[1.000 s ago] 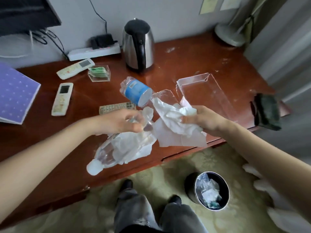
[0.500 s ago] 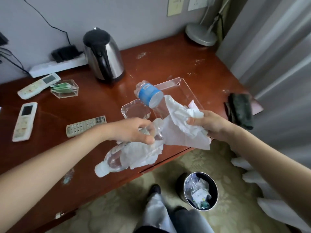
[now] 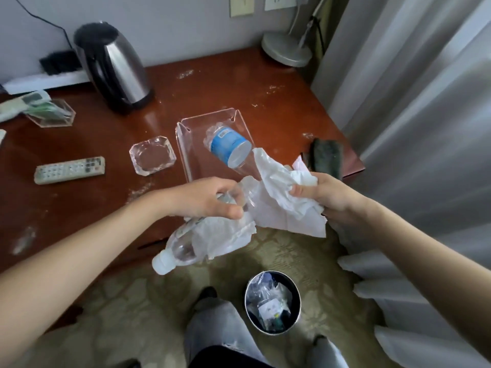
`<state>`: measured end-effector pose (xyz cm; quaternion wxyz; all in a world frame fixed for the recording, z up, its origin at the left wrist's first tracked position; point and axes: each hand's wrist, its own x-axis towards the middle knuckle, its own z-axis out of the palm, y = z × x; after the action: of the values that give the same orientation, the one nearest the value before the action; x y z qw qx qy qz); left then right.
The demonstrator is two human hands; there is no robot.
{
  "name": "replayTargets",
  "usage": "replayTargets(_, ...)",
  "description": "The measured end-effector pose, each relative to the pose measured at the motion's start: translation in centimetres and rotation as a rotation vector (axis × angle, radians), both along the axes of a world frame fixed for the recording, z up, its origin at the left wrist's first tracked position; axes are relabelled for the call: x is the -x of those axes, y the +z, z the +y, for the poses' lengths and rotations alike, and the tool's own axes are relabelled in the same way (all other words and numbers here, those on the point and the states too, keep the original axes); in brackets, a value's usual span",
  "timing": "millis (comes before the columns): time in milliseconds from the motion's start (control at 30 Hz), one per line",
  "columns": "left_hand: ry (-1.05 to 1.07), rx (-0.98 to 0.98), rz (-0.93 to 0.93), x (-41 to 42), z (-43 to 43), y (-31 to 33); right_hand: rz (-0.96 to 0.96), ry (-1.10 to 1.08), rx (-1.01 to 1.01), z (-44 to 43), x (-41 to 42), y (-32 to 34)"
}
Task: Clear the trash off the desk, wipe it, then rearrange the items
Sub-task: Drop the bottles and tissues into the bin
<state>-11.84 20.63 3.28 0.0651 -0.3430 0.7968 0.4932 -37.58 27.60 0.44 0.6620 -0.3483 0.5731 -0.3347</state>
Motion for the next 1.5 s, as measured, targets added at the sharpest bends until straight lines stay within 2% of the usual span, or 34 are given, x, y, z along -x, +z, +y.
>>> replayTargets(133,0.130,-0.024,0.041,4.8,7.0,-1.5,-0.032,0.118,-0.014,4.5,4.9,0.1)
replayTargets(300,0.273,-0.099,0.098,8.5,15.0,-4.1,0.021,0.235,-0.053,10.5,9.7,-1.2)
replayTargets(500,0.265,-0.169,0.067,9.3,20.2,-9.7,0.070,0.338,-0.123,16.2,11.9,-6.7)
replayTargets(833,0.294,-0.173,-0.007,6.7,22.5,-27.1,0.139,0.408,-0.303,19.8,11.7,-26.7)
replayTargets(1000,0.408,-0.108,0.105,6.5,21.1,-36.9,0.206,0.524,-0.302,17.4,12.2,-39.1)
replayTargets(1233,0.524,-0.060,0.255,5.9,19.1,-47.8,0.335,0.698,-0.311,12.9,13.1,-49.7)
replayTargets(1300,0.653,-0.047,0.324,5.7,19.2,-50.0,0.385,0.667,-0.271,12.2,13.2,-51.8)
replayTargets(1400,0.814,-0.054,0.479,6.0,19.6,-52.7,0.338,0.557,-0.200,11.8,13.4,-53.2)
replayTargets(1500,0.903,-0.145,0.486,7.3,20.3,-54.2,0.296,0.361,-0.122,11.6,13.9,-53.1)
